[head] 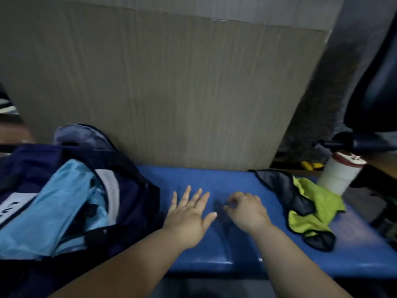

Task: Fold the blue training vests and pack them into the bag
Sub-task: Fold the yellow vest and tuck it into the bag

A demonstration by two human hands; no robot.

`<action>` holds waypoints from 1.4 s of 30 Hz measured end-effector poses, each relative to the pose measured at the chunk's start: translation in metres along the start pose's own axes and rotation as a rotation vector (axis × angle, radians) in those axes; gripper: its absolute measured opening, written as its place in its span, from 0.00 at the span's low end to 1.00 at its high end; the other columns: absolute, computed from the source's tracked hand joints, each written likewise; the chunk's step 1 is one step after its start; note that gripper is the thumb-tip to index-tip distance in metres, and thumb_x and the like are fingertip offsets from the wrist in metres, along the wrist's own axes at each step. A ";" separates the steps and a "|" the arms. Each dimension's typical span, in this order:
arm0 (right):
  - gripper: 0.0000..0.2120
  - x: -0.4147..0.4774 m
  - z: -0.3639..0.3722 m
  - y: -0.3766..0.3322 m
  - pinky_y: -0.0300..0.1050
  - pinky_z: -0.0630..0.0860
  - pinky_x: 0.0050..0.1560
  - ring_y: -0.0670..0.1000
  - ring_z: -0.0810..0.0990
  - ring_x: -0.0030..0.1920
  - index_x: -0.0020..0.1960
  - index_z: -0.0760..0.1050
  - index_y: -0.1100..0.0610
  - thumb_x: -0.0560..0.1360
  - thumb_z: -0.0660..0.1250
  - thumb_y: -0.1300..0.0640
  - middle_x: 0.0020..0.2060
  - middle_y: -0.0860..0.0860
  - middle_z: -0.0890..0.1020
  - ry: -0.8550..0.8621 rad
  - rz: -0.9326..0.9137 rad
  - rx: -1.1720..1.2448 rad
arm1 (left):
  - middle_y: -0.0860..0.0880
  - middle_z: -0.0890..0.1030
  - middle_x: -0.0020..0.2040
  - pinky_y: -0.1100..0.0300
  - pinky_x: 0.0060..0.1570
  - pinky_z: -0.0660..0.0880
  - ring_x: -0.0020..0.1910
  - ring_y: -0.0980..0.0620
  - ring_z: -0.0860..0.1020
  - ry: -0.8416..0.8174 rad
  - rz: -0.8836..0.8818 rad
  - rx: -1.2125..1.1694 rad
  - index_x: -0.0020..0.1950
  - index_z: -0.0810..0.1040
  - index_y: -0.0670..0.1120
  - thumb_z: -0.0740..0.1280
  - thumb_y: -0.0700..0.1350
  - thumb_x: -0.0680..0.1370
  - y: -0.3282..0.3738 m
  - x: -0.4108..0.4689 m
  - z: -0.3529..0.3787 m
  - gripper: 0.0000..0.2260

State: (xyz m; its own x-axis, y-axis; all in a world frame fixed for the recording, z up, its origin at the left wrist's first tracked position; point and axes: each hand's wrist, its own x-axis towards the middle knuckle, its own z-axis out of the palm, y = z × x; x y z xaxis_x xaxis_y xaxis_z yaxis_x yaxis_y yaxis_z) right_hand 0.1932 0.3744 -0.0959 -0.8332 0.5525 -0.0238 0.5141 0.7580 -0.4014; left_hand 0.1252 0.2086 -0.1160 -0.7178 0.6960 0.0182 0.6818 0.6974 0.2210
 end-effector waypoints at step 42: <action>0.22 -0.016 -0.005 0.070 0.50 0.64 0.64 0.51 0.67 0.69 0.69 0.69 0.40 0.75 0.67 0.46 0.68 0.42 0.68 0.038 -0.154 -0.095 | 0.59 0.81 0.48 0.50 0.58 0.73 0.54 0.52 0.78 0.306 -0.123 -0.615 0.54 0.82 0.60 0.60 0.60 0.71 0.027 0.014 0.047 0.17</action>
State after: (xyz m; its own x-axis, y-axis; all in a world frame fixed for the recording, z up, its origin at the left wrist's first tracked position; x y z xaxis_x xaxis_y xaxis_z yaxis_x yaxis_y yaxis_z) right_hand 0.2435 0.4207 -0.1191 -0.8961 0.4388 0.0666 0.3997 0.8631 -0.3088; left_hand 0.1403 0.2451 -0.1552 -0.8539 0.4754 0.2118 0.4540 0.4817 0.7496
